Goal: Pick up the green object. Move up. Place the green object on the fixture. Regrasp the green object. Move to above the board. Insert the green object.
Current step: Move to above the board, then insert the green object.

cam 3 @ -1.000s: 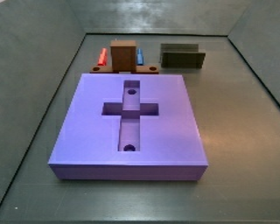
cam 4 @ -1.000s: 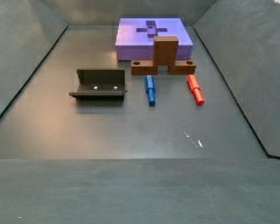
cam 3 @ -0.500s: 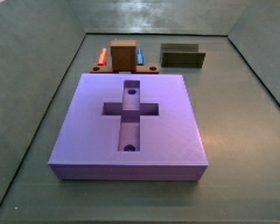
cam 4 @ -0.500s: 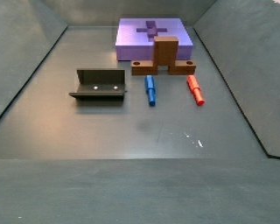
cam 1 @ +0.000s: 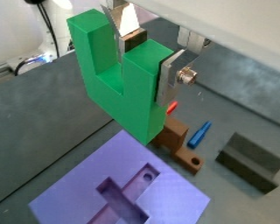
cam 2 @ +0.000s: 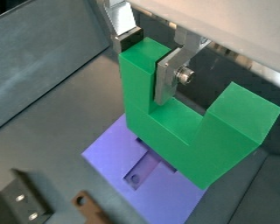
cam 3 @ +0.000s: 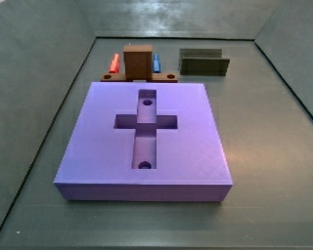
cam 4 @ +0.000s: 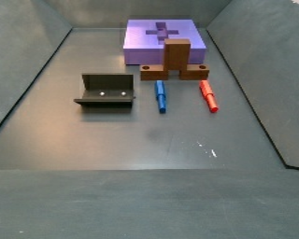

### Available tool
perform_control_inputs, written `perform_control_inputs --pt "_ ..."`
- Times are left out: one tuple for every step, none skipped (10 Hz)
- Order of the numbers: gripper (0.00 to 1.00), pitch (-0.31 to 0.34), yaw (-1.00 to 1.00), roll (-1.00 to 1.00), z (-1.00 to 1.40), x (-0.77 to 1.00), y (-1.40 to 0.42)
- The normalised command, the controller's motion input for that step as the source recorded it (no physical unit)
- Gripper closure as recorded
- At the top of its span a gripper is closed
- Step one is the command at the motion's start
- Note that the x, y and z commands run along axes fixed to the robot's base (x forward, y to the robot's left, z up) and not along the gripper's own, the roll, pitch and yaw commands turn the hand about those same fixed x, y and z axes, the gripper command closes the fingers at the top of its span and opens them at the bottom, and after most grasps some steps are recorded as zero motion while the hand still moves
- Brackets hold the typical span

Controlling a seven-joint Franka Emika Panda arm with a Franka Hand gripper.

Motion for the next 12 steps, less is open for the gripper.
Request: perform_control_inputs --pt "1.0 -0.046 0.01 -0.27 0.0 -0.04 0.01" --pt "1.0 -0.004 -0.03 -0.02 -0.11 0.13 -0.08" --pt "1.0 -0.193 0.01 0.0 -0.86 0.02 -0.18" --pt "1.0 -0.186 0.01 0.0 -0.89 0.1 -0.19" --pt "1.0 -0.166 0.02 0.04 -0.91 0.25 -0.18" --pt "1.0 -0.17 0.01 0.06 -0.88 0.34 -0.18" --pt "1.0 -0.171 0.0 0.1 -0.83 0.38 -0.15" --pt "1.0 -0.114 0.0 0.21 -0.72 0.49 -0.16" --pt "1.0 -0.109 0.0 0.19 -0.77 0.44 -0.17" --pt "1.0 -0.116 0.0 0.15 -0.84 0.38 -0.17" --pt "1.0 -0.117 0.06 0.11 -0.91 0.3 -0.15" --pt "1.0 -0.116 0.08 0.1 -0.92 0.26 -0.14"
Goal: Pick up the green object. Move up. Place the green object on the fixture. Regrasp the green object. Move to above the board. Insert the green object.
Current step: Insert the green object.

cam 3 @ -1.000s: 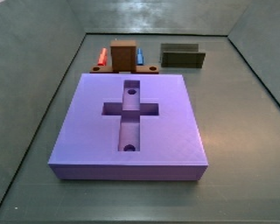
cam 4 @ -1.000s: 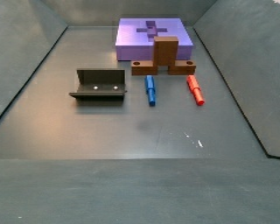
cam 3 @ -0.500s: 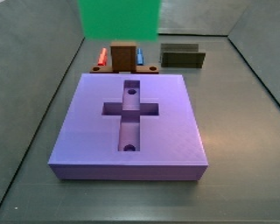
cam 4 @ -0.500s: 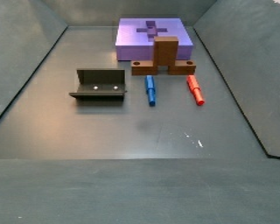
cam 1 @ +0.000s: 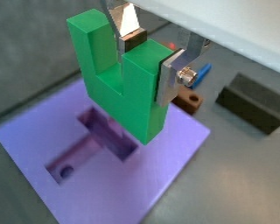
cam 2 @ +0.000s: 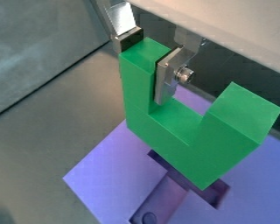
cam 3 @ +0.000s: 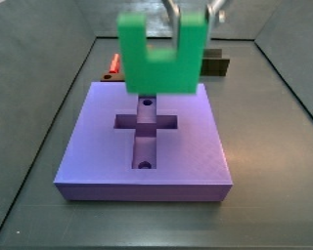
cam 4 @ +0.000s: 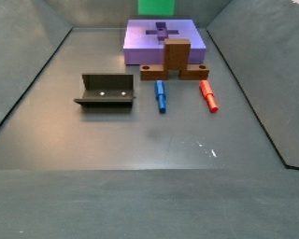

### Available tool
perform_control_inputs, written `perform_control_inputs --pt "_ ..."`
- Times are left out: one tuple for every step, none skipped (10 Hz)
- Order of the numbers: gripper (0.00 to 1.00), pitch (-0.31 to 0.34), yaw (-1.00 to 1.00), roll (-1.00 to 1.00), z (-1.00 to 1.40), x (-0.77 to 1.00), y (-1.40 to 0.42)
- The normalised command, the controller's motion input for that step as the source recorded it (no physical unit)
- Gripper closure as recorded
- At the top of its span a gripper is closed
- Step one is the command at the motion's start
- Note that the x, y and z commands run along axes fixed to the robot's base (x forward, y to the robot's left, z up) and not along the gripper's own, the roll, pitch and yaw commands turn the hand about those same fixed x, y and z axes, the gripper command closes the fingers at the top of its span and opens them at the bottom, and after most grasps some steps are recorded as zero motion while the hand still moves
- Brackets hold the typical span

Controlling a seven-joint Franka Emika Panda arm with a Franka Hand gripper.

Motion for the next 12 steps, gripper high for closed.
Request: perform_control_inputs --pt "1.0 -0.15 0.06 0.08 -0.93 0.0 -0.14" --pt "1.0 -0.166 0.02 0.06 -0.51 -0.25 -0.1" --pt "1.0 -0.147 0.0 0.01 -0.22 -0.28 0.0" --pt "1.0 -0.229 0.0 -0.06 -0.14 -0.43 0.0" --pt "1.0 -0.219 0.0 -0.03 -0.18 -0.43 0.0" --pt "1.0 -0.214 0.0 -0.05 -0.13 -0.42 0.0" --pt "1.0 -0.213 0.06 -0.06 -0.22 -0.08 -0.08" --pt "1.0 -0.103 0.09 -0.01 -0.4 0.16 0.0" --pt "1.0 -0.051 0.06 -0.01 -0.39 0.2 -0.01" --pt "1.0 -0.023 0.04 0.0 -0.38 0.25 -0.04" --pt "1.0 -0.027 0.0 0.0 -0.38 0.13 0.0" --pt "1.0 -0.013 -0.03 0.13 -0.35 -0.07 0.0"
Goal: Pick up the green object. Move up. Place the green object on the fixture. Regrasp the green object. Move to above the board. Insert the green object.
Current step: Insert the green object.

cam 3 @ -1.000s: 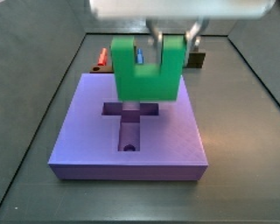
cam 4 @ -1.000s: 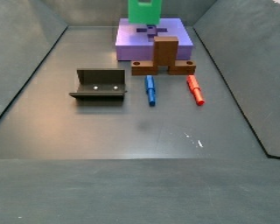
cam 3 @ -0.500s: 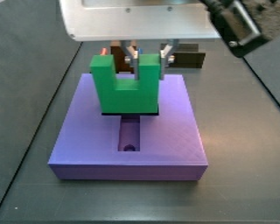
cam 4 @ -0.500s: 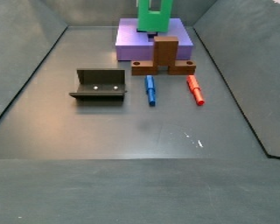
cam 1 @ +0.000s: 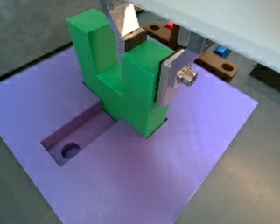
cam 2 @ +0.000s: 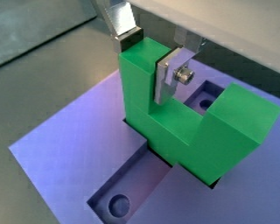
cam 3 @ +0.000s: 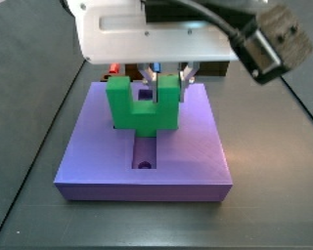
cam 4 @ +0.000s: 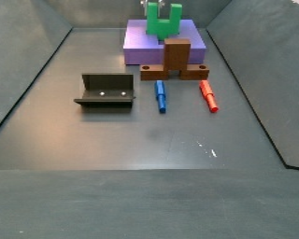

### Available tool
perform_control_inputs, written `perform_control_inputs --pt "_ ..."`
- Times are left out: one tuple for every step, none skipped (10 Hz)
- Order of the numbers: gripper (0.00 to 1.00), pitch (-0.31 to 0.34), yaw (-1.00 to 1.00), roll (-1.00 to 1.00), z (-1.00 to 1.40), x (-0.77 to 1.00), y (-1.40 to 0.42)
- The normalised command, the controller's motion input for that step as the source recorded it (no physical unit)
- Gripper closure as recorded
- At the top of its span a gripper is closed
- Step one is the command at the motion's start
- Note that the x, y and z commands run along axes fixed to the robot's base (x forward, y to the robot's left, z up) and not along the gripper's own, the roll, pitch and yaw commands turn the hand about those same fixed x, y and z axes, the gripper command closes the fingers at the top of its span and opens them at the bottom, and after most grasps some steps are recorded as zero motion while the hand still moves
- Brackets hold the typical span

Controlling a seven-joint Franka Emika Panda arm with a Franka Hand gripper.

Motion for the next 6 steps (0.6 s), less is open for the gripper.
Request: perform_control_inputs --pt "1.0 0.0 -0.01 0.18 -0.46 -0.07 0.0" --pt "1.0 0.026 0.0 0.29 -0.64 0.0 -0.06" --pt "1.0 0.059 -0.04 0.3 -0.69 0.17 -0.06" --pt "1.0 0.059 -0.08 0.26 -0.76 0.26 -0.09" --pt "1.0 0.0 -0.09 0.17 -0.51 0.04 -0.08" --pt "1.0 0.0 0.0 0.0 0.0 0.0 0.0"
